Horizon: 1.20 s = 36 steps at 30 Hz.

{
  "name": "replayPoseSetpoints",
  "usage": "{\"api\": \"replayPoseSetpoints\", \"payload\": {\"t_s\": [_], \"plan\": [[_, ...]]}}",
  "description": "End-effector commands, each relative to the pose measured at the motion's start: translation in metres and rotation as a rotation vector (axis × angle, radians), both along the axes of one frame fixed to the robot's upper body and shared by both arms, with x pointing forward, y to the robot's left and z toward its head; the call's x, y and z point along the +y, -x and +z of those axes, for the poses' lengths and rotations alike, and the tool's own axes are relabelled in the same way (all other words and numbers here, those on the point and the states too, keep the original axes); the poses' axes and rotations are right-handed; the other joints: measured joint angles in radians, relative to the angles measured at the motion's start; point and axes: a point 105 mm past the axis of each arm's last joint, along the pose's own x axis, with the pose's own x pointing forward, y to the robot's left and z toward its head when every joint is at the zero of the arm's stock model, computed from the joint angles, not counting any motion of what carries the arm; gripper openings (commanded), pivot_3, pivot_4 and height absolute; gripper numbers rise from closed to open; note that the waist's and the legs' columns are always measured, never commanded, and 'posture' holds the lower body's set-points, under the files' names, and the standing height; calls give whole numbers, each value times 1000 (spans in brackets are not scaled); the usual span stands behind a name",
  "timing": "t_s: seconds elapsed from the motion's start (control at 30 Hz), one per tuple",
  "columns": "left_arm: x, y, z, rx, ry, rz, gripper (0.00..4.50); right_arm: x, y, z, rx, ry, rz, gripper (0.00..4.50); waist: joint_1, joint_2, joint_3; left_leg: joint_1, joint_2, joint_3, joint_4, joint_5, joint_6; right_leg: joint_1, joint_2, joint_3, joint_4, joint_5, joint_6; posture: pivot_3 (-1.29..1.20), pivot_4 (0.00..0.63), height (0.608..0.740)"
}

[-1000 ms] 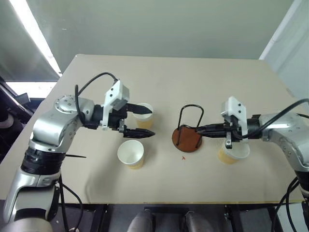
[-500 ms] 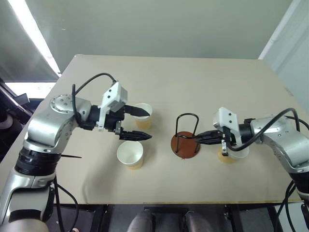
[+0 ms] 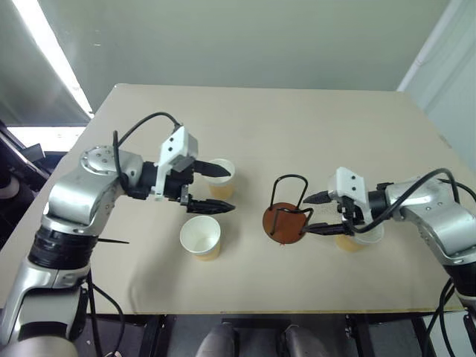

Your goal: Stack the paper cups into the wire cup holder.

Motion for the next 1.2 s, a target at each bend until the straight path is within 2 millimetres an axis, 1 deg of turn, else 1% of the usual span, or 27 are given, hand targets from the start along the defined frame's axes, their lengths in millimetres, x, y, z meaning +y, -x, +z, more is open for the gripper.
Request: {"api": "replayPoseSetpoints", "payload": {"t_s": [0.03,0.13,0.23,0.3,0.43,0.63,0.77,0.93,1.07,1.2], "plan": [[-3,-1,7,-48,11,-15,4500,-6,16,28,-34,-50,2,3294,1,0,0,0,0,0,0,0,0,0,0,0,0,0,0,0,150,740],[-7,1,6,-44,19,-40,4500,-12,27,38,-27,-60,-20,3294,2,0,0,-1,0,0,0,0,0,0,0,0,-2,0,0,0,150,740],[-10,6,2,-64,-16,-97,4500,-22,40,41,-14,-11,-48,3294,1,0,0,-1,0,0,0,0,0,0,0,0,-2,0,0,0,150,740],[-11,8,1,-69,-25,-114,4500,-25,46,41,-5,11,-54,3294,1,0,0,-1,0,0,-1,0,-1,0,0,0,-2,0,0,0,150,740],[-16,6,4,-80,-22,-136,4500,-33,58,28,29,71,-81,3294,2,0,0,-1,0,0,-1,0,-1,0,0,0,-2,0,0,0,150,740],[-20,3,5,-93,-25,-157,4500,-40,58,20,31,106,-114,3294,-1,0,0,0,0,0,0,0,-1,0,0,0,-2,0,0,0,150,740],[-23,5,9,-119,-30,-174,4500,-53,45,12,10,147,-169,3294,-1,0,0,0,0,0,0,-1,0,0,0,0,-1,0,0,0,150,740],[-22,6,14,-138,-28,-169,4500,-69,41,2,26,199,-186,3294,0,0,0,-1,0,0,1,-1,1,0,0,0,-1,0,1,0,150,740],[-21,7,15,-144,-28,-160,4500,-74,41,-9,47,228,-174,3294,-1,0,0,0,0,0,0,-1,1,0,0,0,-1,0,1,0,150,740],[-20,7,16,-150,-31,-154,4500,-73,38,-16,40,241,-158,3294,-1,0,0,0,0,1,1,-1,1,0,0,0,-1,0,1,0,150,740]]}}
